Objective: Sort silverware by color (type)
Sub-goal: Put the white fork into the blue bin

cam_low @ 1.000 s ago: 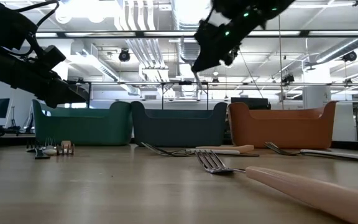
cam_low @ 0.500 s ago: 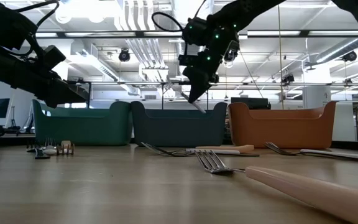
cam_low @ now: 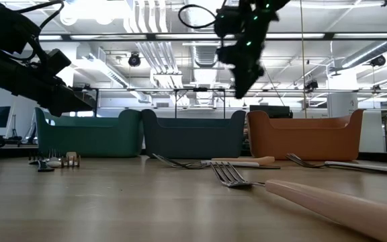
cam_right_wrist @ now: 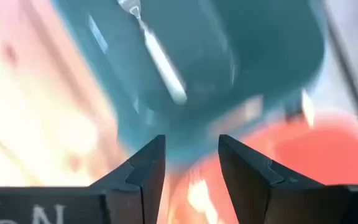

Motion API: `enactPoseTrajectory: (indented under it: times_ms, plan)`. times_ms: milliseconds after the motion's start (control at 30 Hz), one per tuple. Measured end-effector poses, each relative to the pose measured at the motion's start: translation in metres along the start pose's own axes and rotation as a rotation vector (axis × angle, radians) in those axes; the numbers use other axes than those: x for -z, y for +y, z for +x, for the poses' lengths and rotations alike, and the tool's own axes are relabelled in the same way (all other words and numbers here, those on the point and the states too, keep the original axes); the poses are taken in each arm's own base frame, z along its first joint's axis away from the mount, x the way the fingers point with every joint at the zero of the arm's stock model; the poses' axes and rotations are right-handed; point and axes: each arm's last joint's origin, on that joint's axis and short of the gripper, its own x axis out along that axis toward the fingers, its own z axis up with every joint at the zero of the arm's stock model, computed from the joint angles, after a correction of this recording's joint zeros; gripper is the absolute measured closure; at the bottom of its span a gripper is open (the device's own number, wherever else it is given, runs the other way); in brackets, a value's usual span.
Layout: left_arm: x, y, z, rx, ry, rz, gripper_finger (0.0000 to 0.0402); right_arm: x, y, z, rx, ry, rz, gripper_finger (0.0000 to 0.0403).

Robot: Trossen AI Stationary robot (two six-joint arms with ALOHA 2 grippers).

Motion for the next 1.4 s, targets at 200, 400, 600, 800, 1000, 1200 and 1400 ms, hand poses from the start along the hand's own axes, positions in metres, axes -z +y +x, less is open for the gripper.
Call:
enactPoseTrajectory:
  times_ms: [200, 400, 600, 800, 1000, 1200, 1400]
  plan:
    - [0.0, 0.0, 0.0, 0.0, 0.0, -0.001, 0.0317, 0.038, 0.012, -0.024, 0.01, 0.171, 0.148, 0.0278]
    - [0.0, 0.0, 0.0, 0.0, 0.0, 0.0, 0.0317, 0.087, 0.039, -0.034, 0.029, 0.248, 0.288, 0.029]
    - [0.0, 0.0, 0.0, 0.0, 0.0, 0.0, 0.0317, 0.135, 0.062, -0.02, 0.014, 0.286, 0.435, 0.0289]
    - [0.0, 0.0, 0.0, 0.0, 0.0, 0.0, 0.0317, 0.167, 0.085, 0.004, -0.052, 0.335, 0.481, 0.0278]
    - [0.0, 0.0, 0.0, 0.0, 0.0, 0.0, 0.0317, 0.177, 0.099, 0.019, -0.056, 0.363, 0.482, 0.0271]
    - [0.0, 0.0, 0.0, 0.0, 0.0, 0.0, 0.0317, 0.174, 0.115, 0.032, -0.133, 0.382, 0.455, 0.0271]
    - [0.0, 0.0, 0.0, 0.0, 0.001, 0.001, 0.0317, 0.176, 0.121, 0.051, -0.09, 0.43, 0.406, 0.0271]
